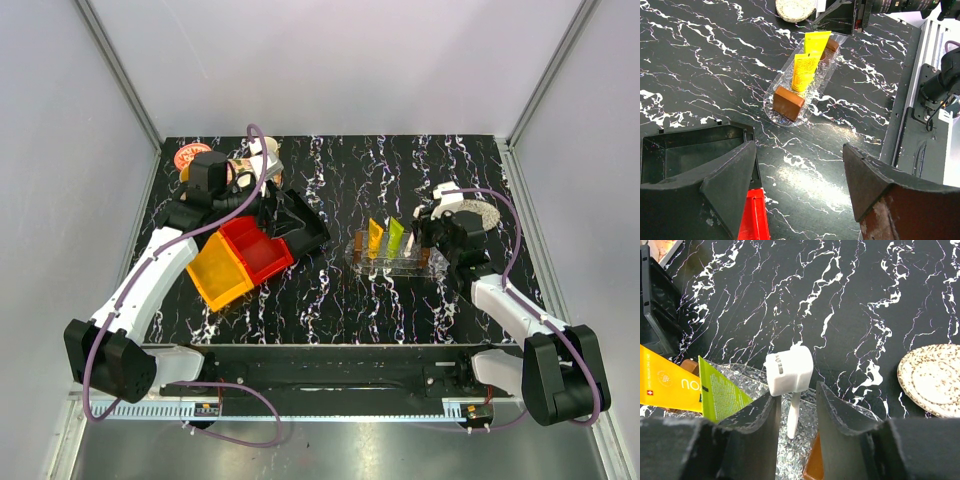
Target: Prepare toiletry sets of a toothbrush and toothpaste on the tray
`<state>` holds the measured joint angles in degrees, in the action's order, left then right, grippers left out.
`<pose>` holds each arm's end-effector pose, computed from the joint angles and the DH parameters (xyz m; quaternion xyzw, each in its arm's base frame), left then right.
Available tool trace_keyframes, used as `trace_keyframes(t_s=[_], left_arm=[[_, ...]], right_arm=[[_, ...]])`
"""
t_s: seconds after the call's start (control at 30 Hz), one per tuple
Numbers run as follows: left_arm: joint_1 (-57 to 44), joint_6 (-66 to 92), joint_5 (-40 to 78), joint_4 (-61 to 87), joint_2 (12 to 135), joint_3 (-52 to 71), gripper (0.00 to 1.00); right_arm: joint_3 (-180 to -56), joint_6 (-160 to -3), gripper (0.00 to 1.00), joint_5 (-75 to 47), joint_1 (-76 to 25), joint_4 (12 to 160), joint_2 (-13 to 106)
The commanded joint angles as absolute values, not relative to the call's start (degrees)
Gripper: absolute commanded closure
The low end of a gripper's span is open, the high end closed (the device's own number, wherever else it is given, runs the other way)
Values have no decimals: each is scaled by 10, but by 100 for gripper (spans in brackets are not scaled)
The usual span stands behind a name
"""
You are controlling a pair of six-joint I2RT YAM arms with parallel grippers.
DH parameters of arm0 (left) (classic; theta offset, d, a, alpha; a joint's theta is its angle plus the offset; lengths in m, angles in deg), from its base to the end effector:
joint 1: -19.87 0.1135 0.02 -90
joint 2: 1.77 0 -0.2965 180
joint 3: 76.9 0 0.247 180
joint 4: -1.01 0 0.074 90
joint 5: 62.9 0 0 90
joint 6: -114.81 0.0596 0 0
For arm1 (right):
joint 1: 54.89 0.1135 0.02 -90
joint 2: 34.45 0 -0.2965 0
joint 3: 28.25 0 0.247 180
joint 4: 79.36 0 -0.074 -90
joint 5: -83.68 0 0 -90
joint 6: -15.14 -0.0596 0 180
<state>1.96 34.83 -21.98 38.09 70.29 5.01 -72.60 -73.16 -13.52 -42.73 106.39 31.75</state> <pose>0.2455 -0.1267 0.3861 0.3973 0.7014 -0.3863 0.4482 0.2502 0.0615 0.2559 -0.1337 0.7872 0.1047 0.5929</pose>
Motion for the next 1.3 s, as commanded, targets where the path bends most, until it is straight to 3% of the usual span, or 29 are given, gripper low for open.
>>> trace_keyframes(t_s=[0.0, 1.27], left_arm=[[24, 358, -236, 367, 697, 48, 26], [28, 366, -239, 376, 694, 49, 26]], right_arm=[[-732, -731, 60, -148, -433, 1066, 312], [-742, -737, 48, -160, -453, 1028, 301]])
